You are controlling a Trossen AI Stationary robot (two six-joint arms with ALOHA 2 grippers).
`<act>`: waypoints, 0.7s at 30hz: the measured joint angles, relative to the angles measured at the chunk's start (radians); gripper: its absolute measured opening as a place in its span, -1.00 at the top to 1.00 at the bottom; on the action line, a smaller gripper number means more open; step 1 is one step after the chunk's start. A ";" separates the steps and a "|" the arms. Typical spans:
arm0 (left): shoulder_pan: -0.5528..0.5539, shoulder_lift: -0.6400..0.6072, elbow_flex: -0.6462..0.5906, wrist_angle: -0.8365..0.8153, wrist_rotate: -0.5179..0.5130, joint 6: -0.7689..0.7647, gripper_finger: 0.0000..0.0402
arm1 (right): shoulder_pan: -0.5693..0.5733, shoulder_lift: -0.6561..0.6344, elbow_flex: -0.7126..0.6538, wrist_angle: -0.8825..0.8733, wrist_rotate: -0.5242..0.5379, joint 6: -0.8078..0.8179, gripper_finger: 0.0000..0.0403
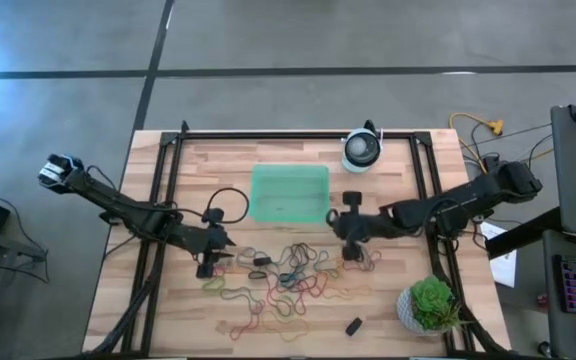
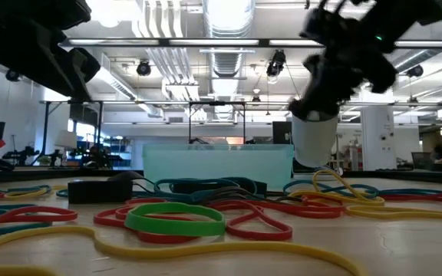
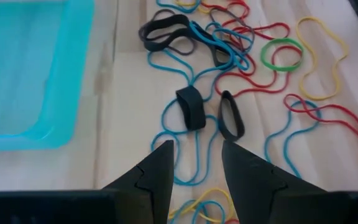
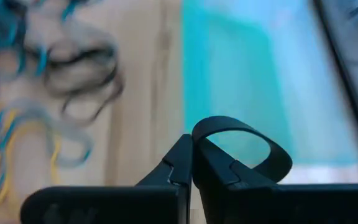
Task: Pick and place rubber bands into bin
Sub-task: Put the black rubber band into the green bin
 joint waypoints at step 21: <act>0.000 0.000 0.000 0.059 -0.028 0.075 0.40 | -0.449 0.196 0.070 0.289 -0.400 0.013 0.96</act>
